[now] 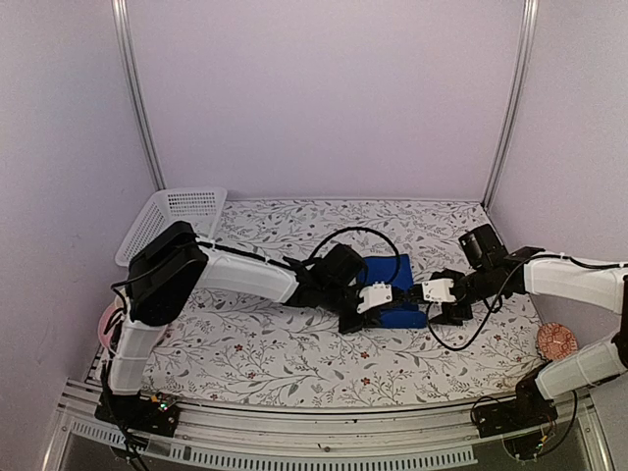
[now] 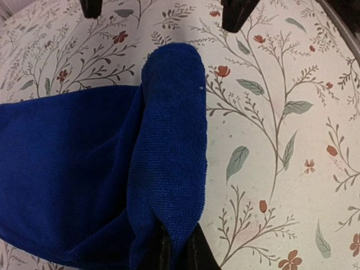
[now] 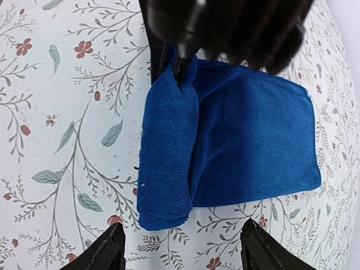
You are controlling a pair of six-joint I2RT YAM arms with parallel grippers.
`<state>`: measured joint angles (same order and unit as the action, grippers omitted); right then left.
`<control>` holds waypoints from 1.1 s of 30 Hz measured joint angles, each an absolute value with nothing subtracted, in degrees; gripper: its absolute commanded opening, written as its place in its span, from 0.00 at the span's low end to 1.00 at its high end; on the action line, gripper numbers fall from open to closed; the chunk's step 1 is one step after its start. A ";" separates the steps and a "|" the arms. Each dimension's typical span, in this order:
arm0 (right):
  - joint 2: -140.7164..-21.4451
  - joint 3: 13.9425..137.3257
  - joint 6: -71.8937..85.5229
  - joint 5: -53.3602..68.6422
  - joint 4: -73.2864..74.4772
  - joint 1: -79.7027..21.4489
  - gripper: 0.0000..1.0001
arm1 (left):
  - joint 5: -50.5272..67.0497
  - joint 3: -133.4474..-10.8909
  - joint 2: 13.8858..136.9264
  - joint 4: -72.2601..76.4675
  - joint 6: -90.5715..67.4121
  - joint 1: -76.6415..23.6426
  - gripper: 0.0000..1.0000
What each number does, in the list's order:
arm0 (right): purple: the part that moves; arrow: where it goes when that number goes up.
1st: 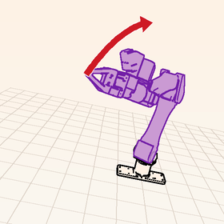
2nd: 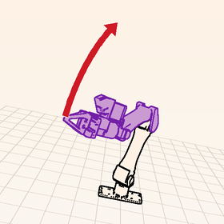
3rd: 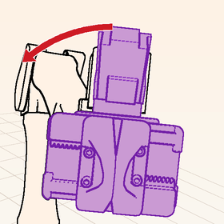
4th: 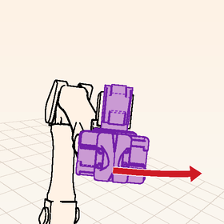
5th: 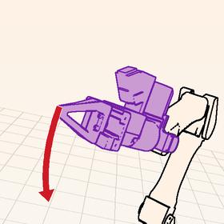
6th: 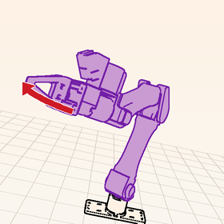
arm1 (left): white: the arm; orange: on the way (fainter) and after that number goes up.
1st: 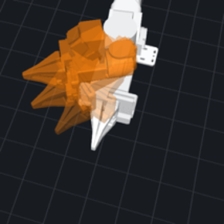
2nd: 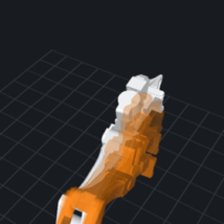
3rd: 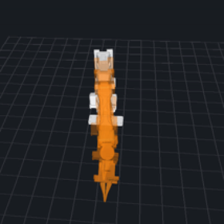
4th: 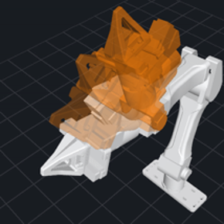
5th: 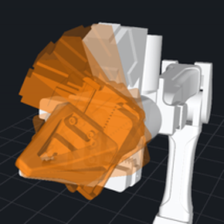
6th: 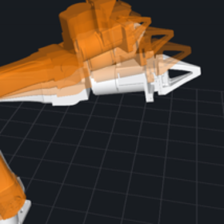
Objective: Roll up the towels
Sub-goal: Roll the towel at the center of the board.
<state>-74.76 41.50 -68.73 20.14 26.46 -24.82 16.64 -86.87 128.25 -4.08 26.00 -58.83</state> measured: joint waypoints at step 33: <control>-85.56 32.27 -67.55 -0.54 -3.14 -40.88 0.27 | 41.78 -99.37 137.34 -14.76 10.20 -50.43 0.17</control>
